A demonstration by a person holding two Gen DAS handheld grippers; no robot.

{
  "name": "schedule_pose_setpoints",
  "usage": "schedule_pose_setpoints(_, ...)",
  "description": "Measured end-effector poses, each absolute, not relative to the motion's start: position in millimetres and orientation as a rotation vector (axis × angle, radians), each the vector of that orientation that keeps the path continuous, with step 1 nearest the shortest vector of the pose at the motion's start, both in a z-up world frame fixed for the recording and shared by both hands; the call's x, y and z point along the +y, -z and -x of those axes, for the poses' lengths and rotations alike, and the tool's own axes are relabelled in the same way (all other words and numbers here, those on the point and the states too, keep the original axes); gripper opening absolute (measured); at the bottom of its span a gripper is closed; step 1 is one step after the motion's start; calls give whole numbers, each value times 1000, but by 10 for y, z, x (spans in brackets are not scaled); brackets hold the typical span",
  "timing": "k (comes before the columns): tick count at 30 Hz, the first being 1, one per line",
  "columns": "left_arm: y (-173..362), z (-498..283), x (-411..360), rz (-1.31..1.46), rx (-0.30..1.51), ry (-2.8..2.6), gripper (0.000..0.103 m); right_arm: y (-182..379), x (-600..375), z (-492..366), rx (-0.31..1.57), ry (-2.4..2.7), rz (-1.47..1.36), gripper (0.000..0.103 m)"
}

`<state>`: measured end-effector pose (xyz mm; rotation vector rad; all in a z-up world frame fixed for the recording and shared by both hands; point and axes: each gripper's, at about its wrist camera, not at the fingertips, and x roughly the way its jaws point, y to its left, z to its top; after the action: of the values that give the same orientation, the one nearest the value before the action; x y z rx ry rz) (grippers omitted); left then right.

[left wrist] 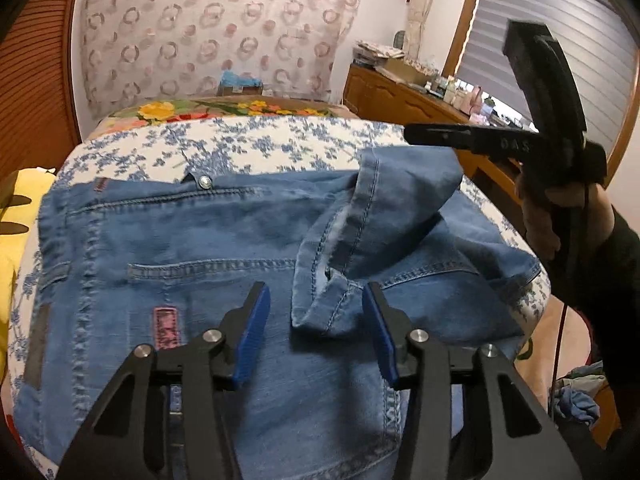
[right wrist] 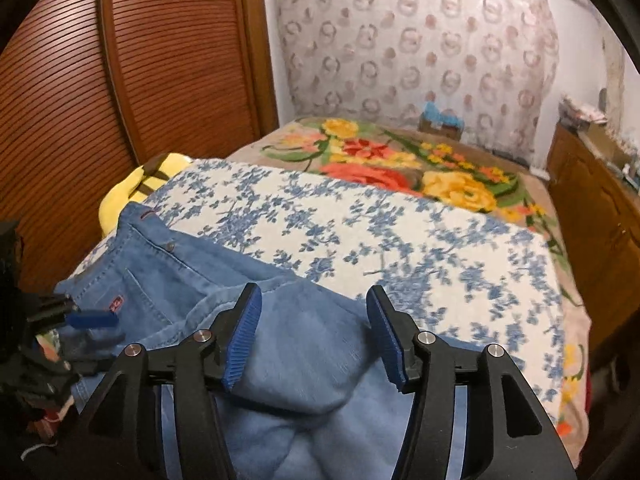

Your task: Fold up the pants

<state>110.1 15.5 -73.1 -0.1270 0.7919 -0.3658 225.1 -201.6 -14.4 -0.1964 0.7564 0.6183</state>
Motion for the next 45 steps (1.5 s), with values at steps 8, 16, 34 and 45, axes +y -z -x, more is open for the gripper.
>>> schedule_pose_setpoints(8, 913, -1174, 77, 121, 834, 386, 39, 535, -1811, -2373, 878, -623, 258, 56)
schedule_pose_setpoints(16, 904, -1129, 26, 127, 806, 424, 15, 502, -1907, -2302, 848, -642, 231, 10)
schedule_pose_setpoints(34, 13, -329, 801, 167, 532, 323, 9, -599, -1194, -1857, 472, -795, 251, 2)
schedule_pose_setpoints(45, 82, 46, 1453, 210, 509, 198, 9, -649, -119, -1689, 421, -896, 336, 1)
